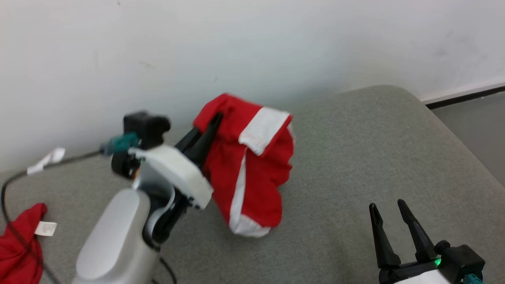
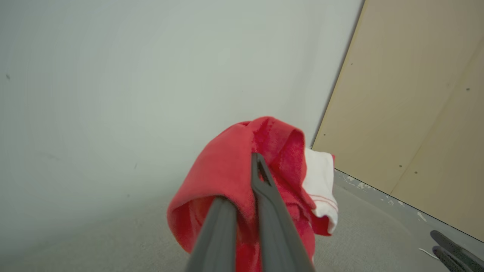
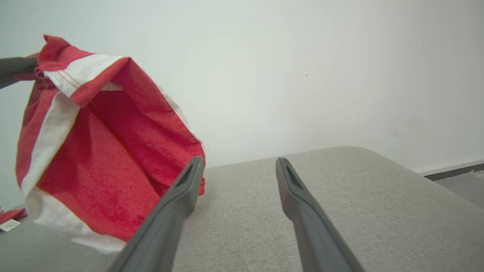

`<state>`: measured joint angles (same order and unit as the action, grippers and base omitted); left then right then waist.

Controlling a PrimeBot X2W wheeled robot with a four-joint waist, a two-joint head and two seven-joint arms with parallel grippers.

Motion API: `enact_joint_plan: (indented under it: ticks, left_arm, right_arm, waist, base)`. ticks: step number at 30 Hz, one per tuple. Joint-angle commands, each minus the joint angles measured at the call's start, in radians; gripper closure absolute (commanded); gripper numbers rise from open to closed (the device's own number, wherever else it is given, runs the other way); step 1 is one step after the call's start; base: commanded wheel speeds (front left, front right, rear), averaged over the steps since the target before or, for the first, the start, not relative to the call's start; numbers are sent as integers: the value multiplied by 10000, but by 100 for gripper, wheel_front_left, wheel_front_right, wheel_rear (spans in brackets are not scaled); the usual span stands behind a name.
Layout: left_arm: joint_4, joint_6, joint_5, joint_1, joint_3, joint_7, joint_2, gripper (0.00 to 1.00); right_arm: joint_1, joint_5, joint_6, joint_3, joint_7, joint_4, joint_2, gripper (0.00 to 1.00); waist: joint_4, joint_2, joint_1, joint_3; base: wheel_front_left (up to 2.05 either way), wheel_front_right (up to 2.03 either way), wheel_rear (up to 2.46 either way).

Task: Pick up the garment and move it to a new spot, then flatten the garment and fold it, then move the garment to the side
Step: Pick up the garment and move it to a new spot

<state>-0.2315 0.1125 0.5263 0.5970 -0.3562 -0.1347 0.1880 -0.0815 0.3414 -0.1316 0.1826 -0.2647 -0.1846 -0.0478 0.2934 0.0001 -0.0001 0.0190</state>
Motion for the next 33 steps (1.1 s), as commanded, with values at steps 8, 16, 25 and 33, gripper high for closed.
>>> enact_joint_plan:
  ticks: [8,16,25,33]
  left_arm:
    - [-1575,-238,-210,-2093,292,1741,603,87]
    - [-3357,-470,-7,-2769,588,2994,428,0]
    - [-3224,-530,-405,-2392,724,3912,306,0]
    - [-1330,-1117,-1308,-3168,1101,3996,425,0]
  right_arm:
    - [-152,-210,18,-138,6,8,-46,0]
    - [-215,-287,18,6,7,-132,-50,0]
    - [-116,-394,18,26,7,-170,-51,0]
    - [-61,-432,18,-6,7,-100,-103,0]
  waist:
    - [171,-1,1,-307]
    - [-427,-1,1,-338]
    - [-1210,-1,1,-220]
    - [-1565,-1,1,-136]
  base:
    - [0,0,0]
    - [0,0,0]
    - [0,0,0]
    - [0,0,0]
